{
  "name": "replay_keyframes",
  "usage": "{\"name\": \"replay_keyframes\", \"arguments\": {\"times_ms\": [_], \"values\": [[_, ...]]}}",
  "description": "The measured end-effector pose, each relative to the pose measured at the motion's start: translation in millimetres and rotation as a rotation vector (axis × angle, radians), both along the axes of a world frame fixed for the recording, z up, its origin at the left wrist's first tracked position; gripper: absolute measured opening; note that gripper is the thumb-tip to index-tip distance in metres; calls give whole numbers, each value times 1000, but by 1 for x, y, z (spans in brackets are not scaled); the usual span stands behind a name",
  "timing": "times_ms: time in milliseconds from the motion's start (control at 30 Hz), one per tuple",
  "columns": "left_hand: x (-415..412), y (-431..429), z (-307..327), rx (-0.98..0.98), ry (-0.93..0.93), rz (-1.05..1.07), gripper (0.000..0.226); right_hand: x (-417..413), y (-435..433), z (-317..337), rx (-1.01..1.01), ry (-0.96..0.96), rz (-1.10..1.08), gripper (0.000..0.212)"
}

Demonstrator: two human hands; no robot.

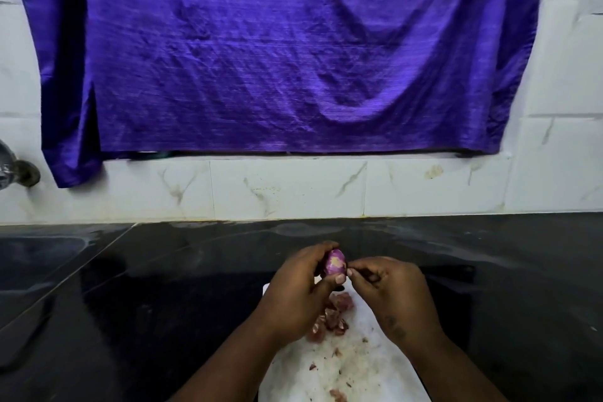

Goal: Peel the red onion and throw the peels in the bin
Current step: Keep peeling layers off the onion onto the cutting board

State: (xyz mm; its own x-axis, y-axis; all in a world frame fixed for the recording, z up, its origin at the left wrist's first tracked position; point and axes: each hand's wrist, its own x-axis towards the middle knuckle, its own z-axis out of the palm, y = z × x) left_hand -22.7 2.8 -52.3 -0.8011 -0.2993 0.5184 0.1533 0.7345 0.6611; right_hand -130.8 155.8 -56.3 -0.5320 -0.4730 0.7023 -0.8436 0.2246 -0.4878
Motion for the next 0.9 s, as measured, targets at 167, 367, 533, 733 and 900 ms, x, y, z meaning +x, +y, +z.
{"name": "replay_keyframes", "arguments": {"times_ms": [167,367,533,733,900], "values": [[1,-3,2,-5,-29,-8,49,3,-1,4,110,25,-47,8],[3,-2,4,35,-41,-63,44,13,-2,12,245,-38,-62,24],[4,-1,7,90,-19,-141,39,15,0,19,256,-89,-40,26],[3,-2,5,274,-38,-208,43,4,2,13,-42,-545,247,23],[2,-5,4,361,-15,-263,43,0,3,11,-211,-815,446,26]]}}
